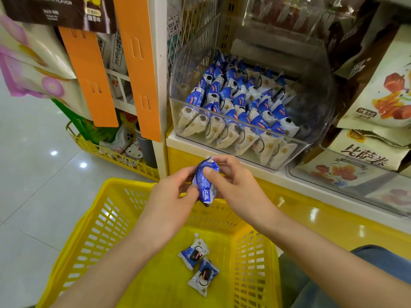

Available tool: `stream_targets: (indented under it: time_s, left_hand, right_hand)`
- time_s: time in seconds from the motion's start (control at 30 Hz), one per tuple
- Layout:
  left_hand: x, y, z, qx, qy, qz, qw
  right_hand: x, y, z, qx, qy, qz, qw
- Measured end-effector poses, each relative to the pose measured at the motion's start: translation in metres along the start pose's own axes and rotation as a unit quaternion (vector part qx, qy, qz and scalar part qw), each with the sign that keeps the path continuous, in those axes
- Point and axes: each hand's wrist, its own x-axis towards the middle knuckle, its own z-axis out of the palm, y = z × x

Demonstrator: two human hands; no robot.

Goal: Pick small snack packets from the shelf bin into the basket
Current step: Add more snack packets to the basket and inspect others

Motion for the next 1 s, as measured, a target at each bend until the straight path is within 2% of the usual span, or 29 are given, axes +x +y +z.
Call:
stream_targets:
  time_s: [0.1,0.17,0.27,0.33,0.43,0.57,0.73,0.9,1.0]
  left_hand:
    - [0.001,0.004,-0.002,-0.015,-0.020,0.014,1.000]
    - [0.003,0.006,-0.004,-0.075,-0.015,0.000,0.997]
    - [0.003,0.009,-0.001,-0.213,-0.017,-0.058,0.975]
    - [0.001,0.009,0.002,-0.243,-0.047,-0.077,0.966]
    - [0.002,0.011,0.003,-0.208,-0.027,-0.077,0.975]
    - [0.009,0.013,0.000,-0.229,0.036,-0.096,0.968]
    - [0.015,0.021,-0.004,-0.248,0.067,-0.052,0.965]
    - [0.021,0.033,-0.005,-0.162,0.103,0.039,0.981]
    - [0.027,0.045,-0.003,-0.130,0.096,0.093,0.982]
  right_hand:
    - [0.002,0.000,-0.002,0.018,-0.010,0.010,1.000]
    - [0.003,-0.001,-0.004,0.019,-0.007,-0.003,1.000]
    - [0.001,-0.006,-0.006,-0.071,0.017,-0.041,0.996]
    - [-0.001,-0.008,-0.006,-0.146,0.032,-0.079,0.986]
    - [-0.002,-0.009,-0.005,-0.199,0.026,-0.114,0.973]
    - [0.000,-0.015,-0.004,-0.172,-0.007,-0.103,0.980]
    - [0.000,-0.023,-0.007,-0.118,-0.008,-0.083,0.990]
    - [-0.008,-0.033,-0.012,-0.144,0.018,-0.109,0.983]
    - [-0.012,-0.043,-0.016,-0.107,0.057,-0.126,0.985]
